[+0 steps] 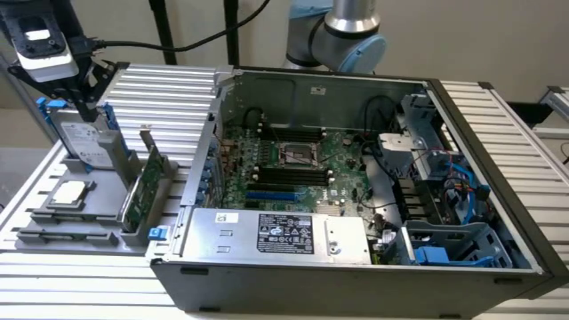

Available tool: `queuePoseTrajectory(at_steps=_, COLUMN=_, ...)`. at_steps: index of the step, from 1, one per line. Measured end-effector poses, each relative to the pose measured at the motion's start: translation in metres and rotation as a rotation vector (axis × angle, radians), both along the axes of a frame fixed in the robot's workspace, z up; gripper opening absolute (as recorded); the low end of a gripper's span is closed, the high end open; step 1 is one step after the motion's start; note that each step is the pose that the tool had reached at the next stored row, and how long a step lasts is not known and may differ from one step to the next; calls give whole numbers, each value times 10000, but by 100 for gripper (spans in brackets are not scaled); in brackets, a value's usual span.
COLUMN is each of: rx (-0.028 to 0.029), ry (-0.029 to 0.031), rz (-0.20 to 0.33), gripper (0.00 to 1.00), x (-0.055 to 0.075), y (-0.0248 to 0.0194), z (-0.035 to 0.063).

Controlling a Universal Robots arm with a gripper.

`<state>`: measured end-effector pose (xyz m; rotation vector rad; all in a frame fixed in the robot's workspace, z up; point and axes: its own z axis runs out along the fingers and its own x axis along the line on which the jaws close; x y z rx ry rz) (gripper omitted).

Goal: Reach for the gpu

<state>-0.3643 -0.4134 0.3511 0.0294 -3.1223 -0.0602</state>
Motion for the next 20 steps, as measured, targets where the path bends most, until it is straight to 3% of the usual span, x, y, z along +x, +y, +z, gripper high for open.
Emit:
queuePoseTrajectory(at_steps=9, rx=-2, ry=-9, rz=0, gripper=11, x=280, y=-187, z=-58)
queuePoseTrajectory(at_steps=14, rx=-2, ry=-72, rz=-1, gripper=11, x=370, y=-266, z=-131)
queuePoseTrajectory(at_steps=20, rx=-2, ry=-195, rz=-3, gripper=11, x=400, y=-347, z=-222)
